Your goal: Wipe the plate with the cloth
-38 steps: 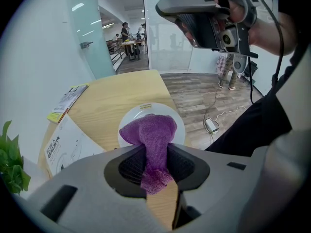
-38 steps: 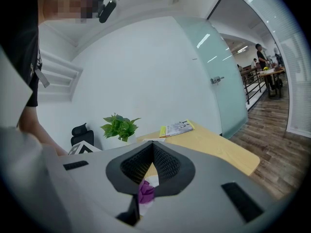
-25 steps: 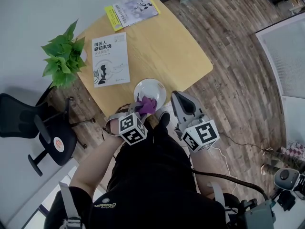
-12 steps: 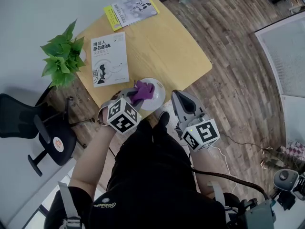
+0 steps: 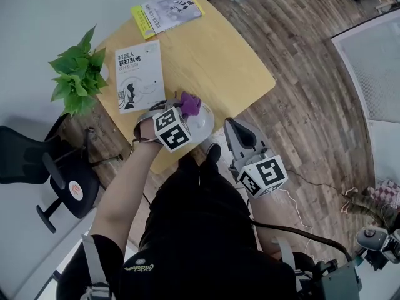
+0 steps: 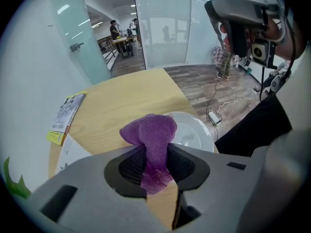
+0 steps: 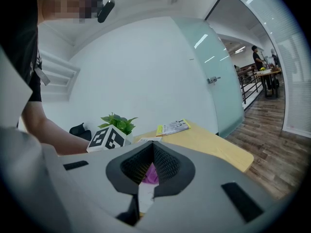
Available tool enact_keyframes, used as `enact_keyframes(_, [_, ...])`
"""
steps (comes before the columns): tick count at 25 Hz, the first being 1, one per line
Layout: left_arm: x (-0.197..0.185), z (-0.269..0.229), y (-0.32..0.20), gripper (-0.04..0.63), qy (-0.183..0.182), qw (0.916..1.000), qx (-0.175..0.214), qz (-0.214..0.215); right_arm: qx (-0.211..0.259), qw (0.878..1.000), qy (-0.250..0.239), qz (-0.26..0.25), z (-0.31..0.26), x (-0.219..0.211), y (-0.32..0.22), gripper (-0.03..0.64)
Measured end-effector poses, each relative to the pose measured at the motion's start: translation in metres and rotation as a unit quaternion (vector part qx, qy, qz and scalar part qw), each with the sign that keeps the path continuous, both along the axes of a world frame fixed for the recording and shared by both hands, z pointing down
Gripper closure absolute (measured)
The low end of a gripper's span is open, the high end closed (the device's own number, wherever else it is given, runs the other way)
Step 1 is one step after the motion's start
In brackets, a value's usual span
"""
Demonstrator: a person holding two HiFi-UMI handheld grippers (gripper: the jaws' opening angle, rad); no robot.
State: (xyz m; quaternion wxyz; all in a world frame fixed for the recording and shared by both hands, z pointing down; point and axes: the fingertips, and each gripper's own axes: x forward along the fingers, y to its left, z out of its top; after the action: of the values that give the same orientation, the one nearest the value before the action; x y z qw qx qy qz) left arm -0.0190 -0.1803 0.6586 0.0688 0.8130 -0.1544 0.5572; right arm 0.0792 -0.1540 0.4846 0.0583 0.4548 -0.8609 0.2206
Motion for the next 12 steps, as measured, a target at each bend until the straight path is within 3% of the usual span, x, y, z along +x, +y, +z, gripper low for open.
enact_keyframes(12, [0.007, 0.008, 0.024, 0.476, -0.032, 0.9979, -0.007, 0.056, -0.001, 1.0, -0.002, 0.003, 0.0, 0.002, 0.001, 0.617])
